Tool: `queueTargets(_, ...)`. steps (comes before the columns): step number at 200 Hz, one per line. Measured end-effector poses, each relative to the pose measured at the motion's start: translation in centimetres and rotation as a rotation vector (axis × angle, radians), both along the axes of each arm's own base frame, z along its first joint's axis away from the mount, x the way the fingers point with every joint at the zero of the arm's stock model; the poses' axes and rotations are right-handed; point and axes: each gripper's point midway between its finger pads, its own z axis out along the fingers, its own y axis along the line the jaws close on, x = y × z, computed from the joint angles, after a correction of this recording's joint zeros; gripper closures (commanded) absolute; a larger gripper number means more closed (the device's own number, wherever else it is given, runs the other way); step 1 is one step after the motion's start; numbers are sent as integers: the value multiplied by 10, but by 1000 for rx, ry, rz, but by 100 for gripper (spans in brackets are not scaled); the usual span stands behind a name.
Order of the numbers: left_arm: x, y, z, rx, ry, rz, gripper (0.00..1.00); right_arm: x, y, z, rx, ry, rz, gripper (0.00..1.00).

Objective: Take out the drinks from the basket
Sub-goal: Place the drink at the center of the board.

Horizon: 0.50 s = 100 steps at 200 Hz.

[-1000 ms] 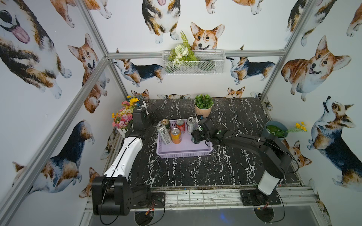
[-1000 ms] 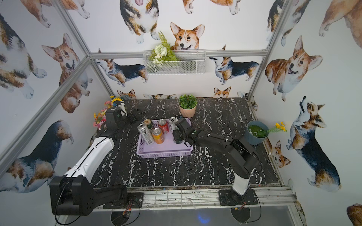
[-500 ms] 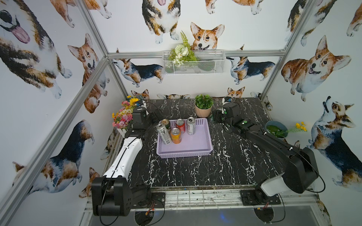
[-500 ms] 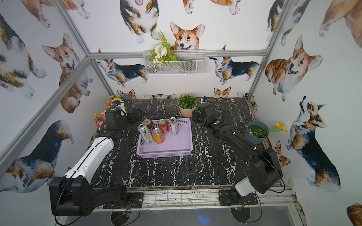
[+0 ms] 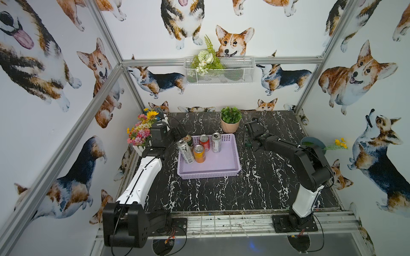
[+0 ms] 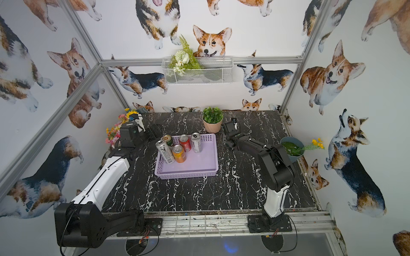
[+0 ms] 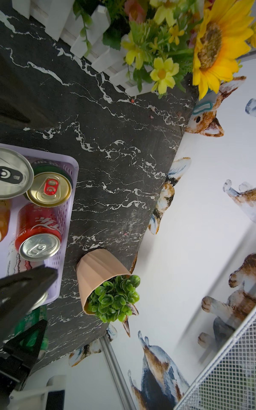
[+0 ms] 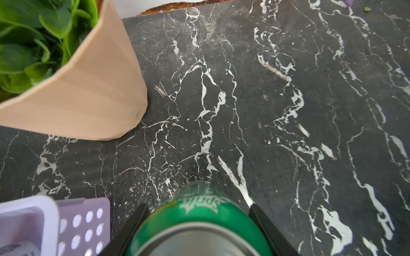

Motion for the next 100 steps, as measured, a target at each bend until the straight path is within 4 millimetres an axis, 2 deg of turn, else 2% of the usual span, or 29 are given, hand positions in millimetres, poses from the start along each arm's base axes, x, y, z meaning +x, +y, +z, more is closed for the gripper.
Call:
queueTargets(28, 1, 2, -7, 16, 20, 13, 1, 0, -3, -13, -10, 18, -22, 53)
queueTargets(47, 4, -6, -14, 23, 44, -7, 2, 1, -4, -14, -8, 13, -31, 46)
queueTargets(57, 5, -10, -17, 24, 53, -17, 2, 1, -4, -14, -7, 12, -35, 38)
queueTargets(63, 4, -13, -19, 25, 59, -24, 2, 1, -5, -14, -8, 10, -37, 28)
queueTargets(87, 4, -19, -24, 27, 73, -39, 1, 1, -4, -14, 5, 6, -49, 1)
queueTargets(100, 4, -19, -24, 28, 74, -38, 1, 1, -4, -14, 13, -5, -50, 0)
